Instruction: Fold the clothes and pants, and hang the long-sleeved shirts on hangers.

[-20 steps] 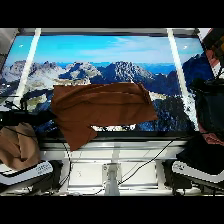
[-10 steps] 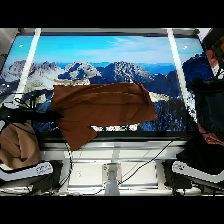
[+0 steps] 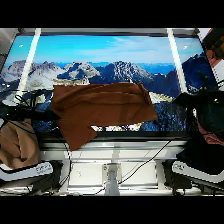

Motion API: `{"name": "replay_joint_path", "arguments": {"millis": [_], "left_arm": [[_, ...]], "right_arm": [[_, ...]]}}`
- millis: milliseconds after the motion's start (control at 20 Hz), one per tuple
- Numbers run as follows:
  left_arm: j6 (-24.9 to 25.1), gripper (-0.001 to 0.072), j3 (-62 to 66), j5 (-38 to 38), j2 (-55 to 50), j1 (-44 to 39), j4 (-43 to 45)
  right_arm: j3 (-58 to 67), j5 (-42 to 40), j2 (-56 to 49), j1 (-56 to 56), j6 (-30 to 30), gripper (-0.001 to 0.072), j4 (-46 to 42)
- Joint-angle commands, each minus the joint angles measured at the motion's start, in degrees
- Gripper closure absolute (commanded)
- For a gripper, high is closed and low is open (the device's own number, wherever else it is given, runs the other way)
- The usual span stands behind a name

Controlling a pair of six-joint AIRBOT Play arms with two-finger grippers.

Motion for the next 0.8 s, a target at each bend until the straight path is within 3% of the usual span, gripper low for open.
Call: {"name": "replay_joint_path", "arguments": {"millis": [0, 250, 400, 750], "left_arm": [[0.24, 0.0692, 1.25, -0.68, 1.05, 0.00, -0.42], [0.22, 0.0692, 1.25, -0.68, 1.03, 0.00, -0.44], [0.24, 0.0692, 1.25, -0.55, 1.03, 0.00, -0.42], [0.24, 0.0692, 1.22, 0.00, 1.01, -0.02, -0.81]], "right_arm": [[-7.48, -3.06, -0.44, 3.80, -2.73, 0.0251, 3.23], [-9.05, -4.33, -4.87, 10.82, -1.05, 0.0228, 2.73], [-8.92, -5.81, -6.86, 9.64, 3.19, 0.0229, 1.42], [-8.92, -3.72, -12.02, 9.27, 4.66, 0.0244, 7.41]]}}
